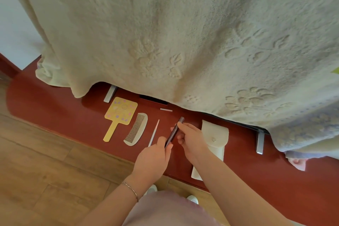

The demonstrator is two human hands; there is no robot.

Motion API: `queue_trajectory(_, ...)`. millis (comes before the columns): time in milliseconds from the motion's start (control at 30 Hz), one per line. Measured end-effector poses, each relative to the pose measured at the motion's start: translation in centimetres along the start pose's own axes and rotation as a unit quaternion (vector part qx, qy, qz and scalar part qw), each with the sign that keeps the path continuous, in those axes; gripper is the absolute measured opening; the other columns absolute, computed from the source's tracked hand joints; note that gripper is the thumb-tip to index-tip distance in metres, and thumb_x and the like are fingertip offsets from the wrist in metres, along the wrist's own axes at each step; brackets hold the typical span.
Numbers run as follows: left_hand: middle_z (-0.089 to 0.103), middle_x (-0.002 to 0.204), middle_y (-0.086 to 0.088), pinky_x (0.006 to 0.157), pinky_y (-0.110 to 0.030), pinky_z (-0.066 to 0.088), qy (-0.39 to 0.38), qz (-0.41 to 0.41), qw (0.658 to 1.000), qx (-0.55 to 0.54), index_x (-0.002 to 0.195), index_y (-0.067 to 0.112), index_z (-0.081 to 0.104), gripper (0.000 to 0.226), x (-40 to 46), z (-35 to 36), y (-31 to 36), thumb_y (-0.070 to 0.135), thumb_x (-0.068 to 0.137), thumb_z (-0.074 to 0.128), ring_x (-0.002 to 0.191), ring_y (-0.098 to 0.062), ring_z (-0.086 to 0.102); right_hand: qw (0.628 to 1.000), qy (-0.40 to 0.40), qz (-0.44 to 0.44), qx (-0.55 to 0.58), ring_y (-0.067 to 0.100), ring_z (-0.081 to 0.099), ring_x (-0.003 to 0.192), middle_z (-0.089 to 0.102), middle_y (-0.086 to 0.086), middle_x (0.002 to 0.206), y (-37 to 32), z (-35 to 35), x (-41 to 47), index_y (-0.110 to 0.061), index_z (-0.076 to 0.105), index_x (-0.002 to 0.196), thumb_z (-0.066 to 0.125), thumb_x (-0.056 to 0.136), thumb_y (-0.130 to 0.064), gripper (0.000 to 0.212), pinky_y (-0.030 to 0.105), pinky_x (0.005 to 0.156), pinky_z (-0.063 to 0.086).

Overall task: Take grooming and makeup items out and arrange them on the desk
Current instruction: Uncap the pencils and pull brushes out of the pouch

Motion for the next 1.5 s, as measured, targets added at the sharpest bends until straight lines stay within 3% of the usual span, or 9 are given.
queue_trajectory(133,0.065,0.083,0.002,0.059,-0.023,0.045,-0.039,0.01,0.998,0.056,0.124,0.02,0.039,0.036,-2.3,1.3,-0.4,0.041,0.099,0.022,0.072,-0.015,0.064,0.996,0.053,-0.017,0.075,0.002,0.035,0.032,0.068,0.01,0.086,-2.6,-2.2,2.3,-0.011,0.057,0.083,0.049,0.095,-0.015,0.015,0.014,0.034,0.026)
queue_trajectory(300,0.052,0.067,0.009,0.049,-0.019,0.041,-0.048,-0.044,0.998,0.009,0.116,0.024,0.041,0.031,-3.1,2.0,-2.6,0.044,0.098,0.026,0.061,-0.011,0.058,0.977,0.011,-0.065,-0.201,0.007,0.041,0.041,0.071,0.002,0.083,-2.8,-3.4,3.0,-0.013,0.063,0.095,0.054,0.092,-0.021,0.013,0.019,0.044,0.032)
queue_trajectory(433,0.049,0.065,0.008,0.051,-0.022,0.037,-0.031,-0.011,0.998,0.054,0.107,0.021,0.041,0.029,-1.3,1.0,-1.5,0.045,0.095,0.03,0.062,-0.016,0.057,0.955,0.039,-0.074,-0.284,0.009,0.047,0.053,0.068,-0.001,0.078,-1.5,-2.7,3.3,-0.017,0.063,0.094,0.055,0.092,-0.029,0.015,0.023,0.056,0.042)
queue_trajectory(567,0.046,0.062,0.007,0.048,-0.024,0.03,-0.018,0.018,0.992,0.122,0.103,0.02,0.043,0.028,0.1,0.2,-0.1,0.044,0.094,0.033,0.056,-0.015,0.046,0.884,0.026,-0.134,-0.447,0.015,0.057,0.069,0.065,0.0,0.078,-2.5,-2.2,4.0,-0.017,0.058,0.089,0.058,0.089,-0.035,0.017,0.03,0.067,0.045)
queue_trajectory(700,0.047,0.044,0.005,0.039,-0.017,0.017,-0.043,0.05,0.983,0.17,0.069,0.018,0.052,0.03,1.2,1.2,0.5,0.046,0.075,0.063,0.037,-0.012,0.044,0.755,0.054,-0.198,-0.623,0.024,0.058,0.088,0.063,0.007,0.095,-3.1,-1.9,4.5,-0.01,0.059,0.099,0.054,0.09,-0.028,0.021,0.03,0.069,0.042)
queue_trajectory(833,0.06,0.067,0.002,0.052,-0.025,0.033,-0.001,0.046,0.983,0.176,0.086,0.016,0.054,0.035,1.6,2.2,0.3,0.044,0.09,0.033,0.061,-0.017,0.058,0.695,0.077,-0.235,-0.676,0.025,0.051,0.1,0.062,0.008,0.102,-3.0,-1.7,5.0,-0.01,0.059,0.104,0.051,0.092,-0.028,0.023,0.033,0.078,0.042)
queue_trajectory(933,0.061,0.073,0.001,0.056,-0.026,0.034,-0.009,0.037,0.98,0.197,0.09,0.016,0.052,0.035,2.1,2.4,0.1,0.043,0.092,0.03,0.068,-0.017,0.059,0.666,0.081,-0.242,-0.701,0.022,0.046,0.102,0.062,0.005,0.101,-2.7,-1.7,5.5,-0.013,0.057,0.103,0.049,0.093,-0.032,0.023,0.03,0.075,0.039)
queue_trajectory(1067,0.062,0.078,0.0,0.061,-0.028,0.033,-0.037,0.037,0.974,0.22,0.091,0.016,0.051,0.032,2.4,2.9,0.1,0.042,0.092,0.032,0.074,-0.019,0.06,0.646,0.081,-0.26,-0.713,0.023,0.045,0.104,0.061,0.004,0.104,-2.4,-1.8,5.9,-0.014,0.056,0.107,0.05,0.092,-0.033,0.025,0.031,0.083,0.038)
queue_trajectory(1500,0.063,0.079,0.001,0.064,-0.028,0.035,-0.052,0.027,0.973,0.225,0.095,0.016,0.051,0.038,2.9,2.9,0.1,0.049,0.091,0.033,0.076,-0.017,0.06,0.656,0.053,-0.298,-0.691,0.023,0.043,0.109,0.059,0.002,0.116,-2.3,-2.4,5.4,-0.016,0.052,0.123,0.049,0.093,-0.036,0.037,0.031,0.092,0.036)
Point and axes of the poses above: each hand's wrist, its own x-axis towards the middle knuckle, its own z-axis out of the palm, y = z × x, the point moved 4 cm from there along x, towards the middle knuckle
